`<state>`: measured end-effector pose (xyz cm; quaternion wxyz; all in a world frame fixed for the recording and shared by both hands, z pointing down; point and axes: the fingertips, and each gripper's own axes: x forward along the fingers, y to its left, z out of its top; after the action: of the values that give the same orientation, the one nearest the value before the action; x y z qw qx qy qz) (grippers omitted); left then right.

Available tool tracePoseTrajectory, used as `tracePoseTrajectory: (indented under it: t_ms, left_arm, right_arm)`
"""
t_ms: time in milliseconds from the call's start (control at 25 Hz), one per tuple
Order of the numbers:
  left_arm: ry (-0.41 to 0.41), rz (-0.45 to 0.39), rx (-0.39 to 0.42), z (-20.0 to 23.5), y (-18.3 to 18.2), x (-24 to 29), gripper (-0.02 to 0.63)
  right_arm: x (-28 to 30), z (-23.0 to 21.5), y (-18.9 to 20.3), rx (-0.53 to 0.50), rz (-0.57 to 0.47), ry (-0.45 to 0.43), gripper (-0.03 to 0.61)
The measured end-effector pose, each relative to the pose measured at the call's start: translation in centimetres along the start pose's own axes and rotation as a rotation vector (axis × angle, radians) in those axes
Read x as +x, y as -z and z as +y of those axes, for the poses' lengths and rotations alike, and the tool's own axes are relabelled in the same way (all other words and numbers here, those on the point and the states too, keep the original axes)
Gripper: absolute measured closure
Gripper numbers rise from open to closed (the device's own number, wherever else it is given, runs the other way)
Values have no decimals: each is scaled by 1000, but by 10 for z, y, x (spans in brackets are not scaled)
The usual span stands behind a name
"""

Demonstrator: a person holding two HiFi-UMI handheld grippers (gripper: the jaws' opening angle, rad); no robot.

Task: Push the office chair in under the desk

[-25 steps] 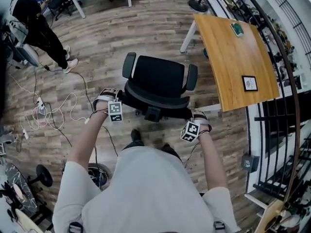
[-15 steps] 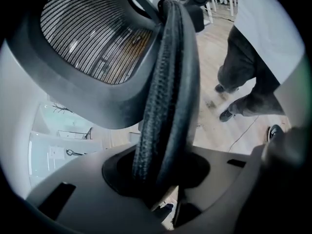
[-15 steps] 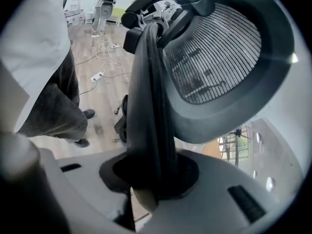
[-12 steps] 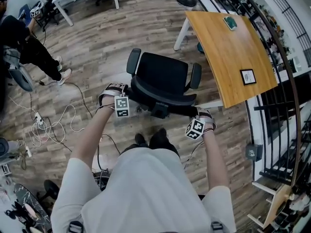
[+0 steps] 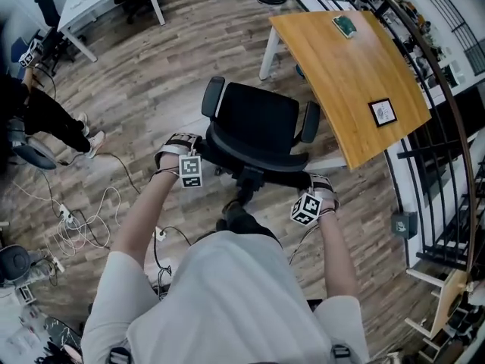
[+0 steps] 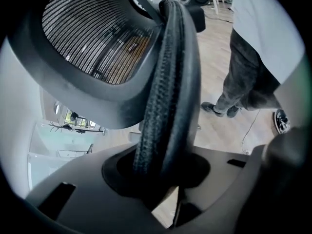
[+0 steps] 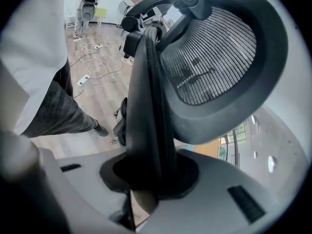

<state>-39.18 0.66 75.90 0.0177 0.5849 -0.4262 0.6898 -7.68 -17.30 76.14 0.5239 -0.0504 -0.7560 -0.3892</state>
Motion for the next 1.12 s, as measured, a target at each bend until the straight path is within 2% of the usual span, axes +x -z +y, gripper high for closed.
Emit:
tracePoseTrajectory:
  t_ms: [600,1120]
  left_arm:
    - [22,-96,165,105,-42,80,491]
    - [10,-168,253,176,-78,127,489]
  right_arm:
    - [32,-59,30,161,85,53,495]
    - [50,-97,50,274,160,92,494]
